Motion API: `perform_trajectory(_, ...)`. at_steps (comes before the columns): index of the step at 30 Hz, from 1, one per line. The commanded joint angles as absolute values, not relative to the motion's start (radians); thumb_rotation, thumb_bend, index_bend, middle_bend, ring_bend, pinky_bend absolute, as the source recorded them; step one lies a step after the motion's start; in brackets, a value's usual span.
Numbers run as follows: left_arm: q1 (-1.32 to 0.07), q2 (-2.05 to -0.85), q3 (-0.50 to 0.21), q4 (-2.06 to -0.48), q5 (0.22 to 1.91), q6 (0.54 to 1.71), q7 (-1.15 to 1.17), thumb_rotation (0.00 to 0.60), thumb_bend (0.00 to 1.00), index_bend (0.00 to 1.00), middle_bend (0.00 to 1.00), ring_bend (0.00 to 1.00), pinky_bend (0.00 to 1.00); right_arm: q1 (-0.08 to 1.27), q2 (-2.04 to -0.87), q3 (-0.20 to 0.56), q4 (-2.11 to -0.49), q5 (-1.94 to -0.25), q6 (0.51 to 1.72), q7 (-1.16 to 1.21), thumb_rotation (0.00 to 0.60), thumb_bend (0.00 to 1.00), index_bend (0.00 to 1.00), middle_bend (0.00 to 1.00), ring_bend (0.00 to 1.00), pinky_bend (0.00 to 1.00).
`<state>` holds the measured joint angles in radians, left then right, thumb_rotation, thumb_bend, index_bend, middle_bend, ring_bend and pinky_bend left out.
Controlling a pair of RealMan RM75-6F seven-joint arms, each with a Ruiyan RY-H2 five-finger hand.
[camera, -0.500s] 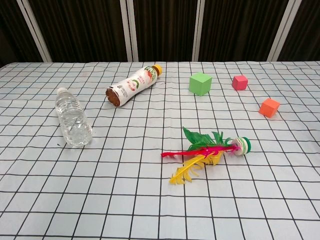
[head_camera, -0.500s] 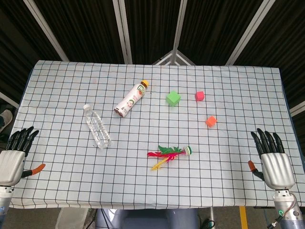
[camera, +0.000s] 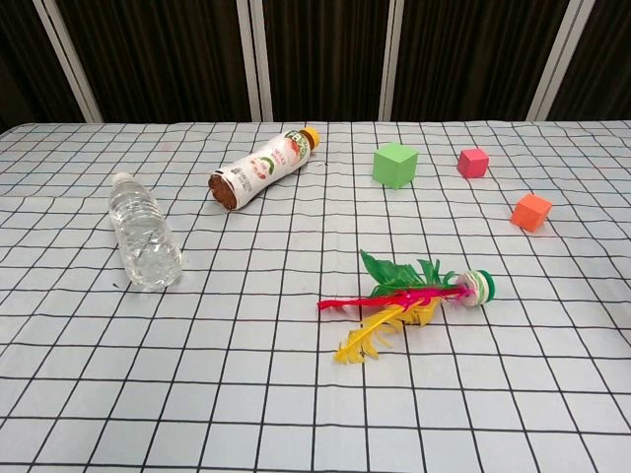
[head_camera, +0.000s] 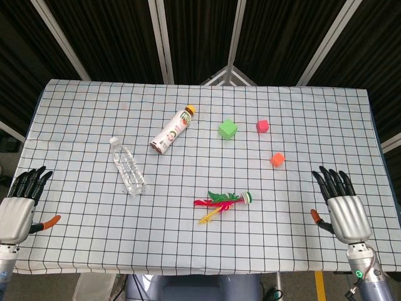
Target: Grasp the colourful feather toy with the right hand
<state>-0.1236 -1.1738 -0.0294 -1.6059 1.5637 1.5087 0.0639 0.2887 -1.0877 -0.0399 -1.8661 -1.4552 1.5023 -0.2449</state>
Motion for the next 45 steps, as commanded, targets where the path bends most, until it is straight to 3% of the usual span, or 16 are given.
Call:
perform_trajectory(1,-0.125,-1.173,-0.030,-1.607,1.562,1.506,0.062,0.600,0.00,0.00,0.00,0.00,0.00,0.354,-1.117,0.007,-1.920,-1.444,1.419,-0.288,0.600,0.36,0.28,0.04,0.00,0.00)
perform_trajectory(5,-0.126,-1.171,-0.029,-1.609,1.564,1.503,0.058,0.600,0.00,0.00,0.00,0.00,0.00,0.422,-1.196,0.050,-1.956,-1.402,1.326,-0.395,0.600,0.36,0.38,0.14,0.00,0.00)
perform_trajectory(14,-0.128,-1.162,-0.035,-1.610,1.545,1.492,0.034,0.600,0.00,0.00,0.00,0.00,0.00,0.516,-1.409,0.098,-1.921,-1.231,1.196,-0.564,0.600,0.36,0.39,0.15,0.00,0.00)
perform_trajectory(24,-0.134,-1.157,-0.037,-1.617,1.535,1.476,0.029,0.600,0.00,0.00,0.00,0.00,0.00,0.585,-1.582,0.138,-1.821,-1.099,1.147,-0.667,0.600,0.36,0.39,0.15,0.00,0.00)
perform_trajectory(45,-0.144,-1.146,-0.040,-1.633,1.504,1.439,0.009,0.600,0.00,0.00,0.00,0.00,0.00,0.719,-1.731,0.234,-1.645,-0.925,1.075,-0.734,0.600,0.36,0.44,0.18,0.00,0.00)
